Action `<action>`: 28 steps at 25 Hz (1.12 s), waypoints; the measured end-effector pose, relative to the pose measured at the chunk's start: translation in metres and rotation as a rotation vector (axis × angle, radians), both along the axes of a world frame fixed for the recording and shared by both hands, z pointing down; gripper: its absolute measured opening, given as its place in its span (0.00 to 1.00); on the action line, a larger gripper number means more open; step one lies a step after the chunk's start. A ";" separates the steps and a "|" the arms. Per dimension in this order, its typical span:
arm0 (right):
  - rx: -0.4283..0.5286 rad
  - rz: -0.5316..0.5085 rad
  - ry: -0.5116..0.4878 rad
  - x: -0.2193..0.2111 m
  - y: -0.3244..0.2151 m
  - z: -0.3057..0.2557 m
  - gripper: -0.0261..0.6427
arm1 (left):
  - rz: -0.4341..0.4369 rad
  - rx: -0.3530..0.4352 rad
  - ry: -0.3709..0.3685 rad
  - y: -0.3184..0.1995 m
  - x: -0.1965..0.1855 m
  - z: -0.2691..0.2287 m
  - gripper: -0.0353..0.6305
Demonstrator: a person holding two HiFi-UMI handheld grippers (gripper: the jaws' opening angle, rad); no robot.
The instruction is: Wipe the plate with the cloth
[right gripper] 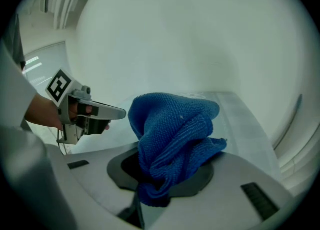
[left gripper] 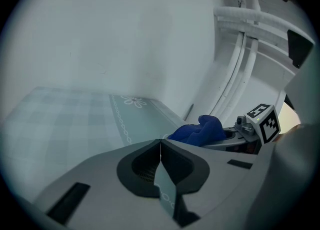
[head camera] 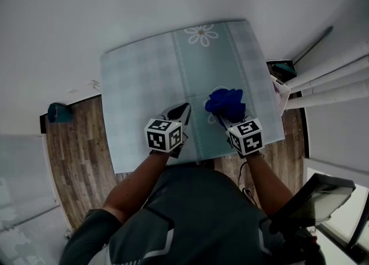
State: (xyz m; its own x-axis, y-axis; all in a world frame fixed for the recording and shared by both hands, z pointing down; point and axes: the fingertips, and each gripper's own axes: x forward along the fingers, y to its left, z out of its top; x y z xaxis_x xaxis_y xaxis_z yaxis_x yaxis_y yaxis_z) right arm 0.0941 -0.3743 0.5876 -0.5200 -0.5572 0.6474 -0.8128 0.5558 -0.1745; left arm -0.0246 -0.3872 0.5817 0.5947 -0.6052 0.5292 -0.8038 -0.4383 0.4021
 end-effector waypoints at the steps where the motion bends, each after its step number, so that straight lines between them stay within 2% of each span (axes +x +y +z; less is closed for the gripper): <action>1: -0.011 -0.028 -0.010 -0.011 0.006 0.003 0.19 | -0.002 0.001 -0.004 0.002 -0.002 0.000 0.07; 4: -0.046 -0.095 0.018 -0.029 0.018 0.022 0.19 | -0.026 -0.009 0.000 0.005 -0.009 0.000 0.07; 7: -0.065 -0.095 0.063 -0.021 0.019 0.039 0.19 | -0.039 -0.006 -0.005 0.008 -0.014 -0.002 0.07; 12: -0.087 -0.025 0.099 0.021 0.008 0.052 0.19 | -0.034 0.005 -0.004 0.013 -0.010 -0.005 0.07; 17: -0.080 0.025 0.108 0.039 0.004 0.049 0.19 | -0.010 0.007 -0.001 0.019 -0.003 -0.006 0.07; 22: -0.049 0.136 0.074 0.061 -0.003 0.038 0.19 | -0.005 0.011 -0.002 0.021 0.000 -0.007 0.07; 26: -0.011 0.262 0.060 0.092 -0.008 0.022 0.19 | -0.006 0.013 0.004 0.020 0.001 -0.008 0.07; 28: 0.008 0.269 0.040 0.094 -0.001 0.009 0.19 | -0.006 0.016 0.007 0.021 0.001 -0.009 0.07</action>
